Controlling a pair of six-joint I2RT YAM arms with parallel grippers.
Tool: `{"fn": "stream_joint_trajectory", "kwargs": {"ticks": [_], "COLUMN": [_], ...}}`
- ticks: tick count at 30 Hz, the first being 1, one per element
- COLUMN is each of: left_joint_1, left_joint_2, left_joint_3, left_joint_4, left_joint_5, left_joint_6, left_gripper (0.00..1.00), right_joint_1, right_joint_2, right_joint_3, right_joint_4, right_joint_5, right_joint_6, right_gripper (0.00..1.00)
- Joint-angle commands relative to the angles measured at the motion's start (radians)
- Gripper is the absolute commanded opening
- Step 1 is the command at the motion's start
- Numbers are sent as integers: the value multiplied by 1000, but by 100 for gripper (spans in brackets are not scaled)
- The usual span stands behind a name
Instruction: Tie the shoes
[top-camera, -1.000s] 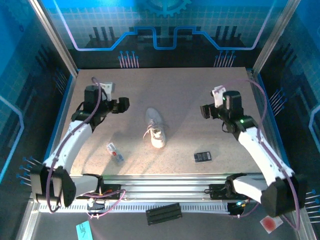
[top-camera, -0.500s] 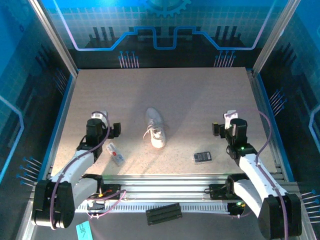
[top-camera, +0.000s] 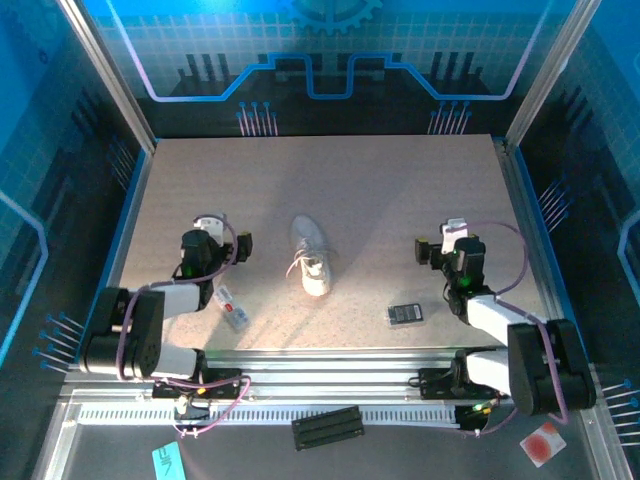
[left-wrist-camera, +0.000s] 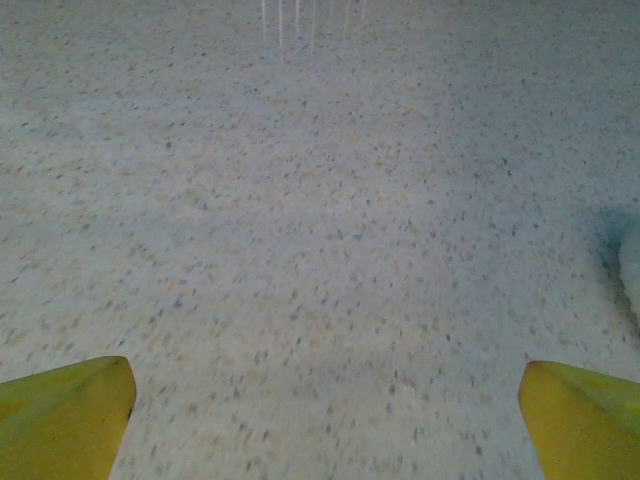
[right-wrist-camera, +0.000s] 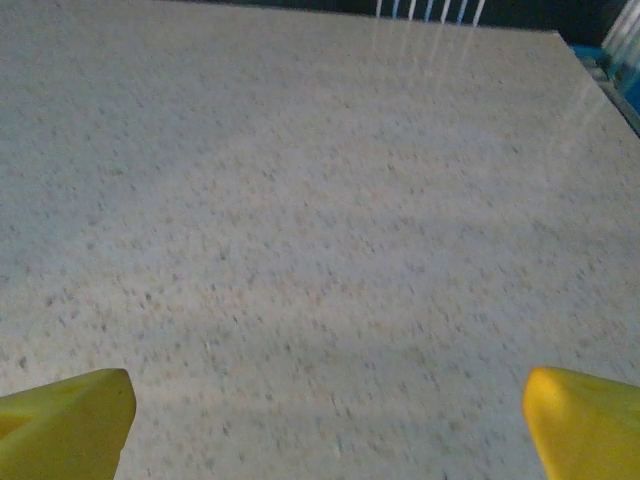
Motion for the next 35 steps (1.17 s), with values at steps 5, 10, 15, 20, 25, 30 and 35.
{"fn": "stream_joint_trajectory", "kwargs": {"ticks": [5,10,15,20,25,30,35], "left_joint_1": [12,16,15,15,15,15,15], "left_joint_2": [113,112,111,111,111,111,111], "left_joint_3": [40,42,42,42,42,42,42], "left_joint_4": [189,178,177,177,177,178,176], "left_joint_5": [28,21,21,21,22,21,21], "left_joint_6": [-13,-20,-18,-18,-19,-18,-18], "left_gripper": [99,99,99,99,100,99,99], "right_joint_1": [-10,26,0,29,33,26,17], "right_joint_2": [276,315,310,310,310,311,310], "right_joint_3": [-3,80,126,109,107,122,122], "right_joint_4": [470,358,261,295,299,272,267], "right_joint_5": [-106,-69,-104,-64,-52,-77,-90], "right_joint_6": [-22,-54,-31,-58,-55,-53,-48], "right_gripper": [100,100,100,100,100,100,100]}}
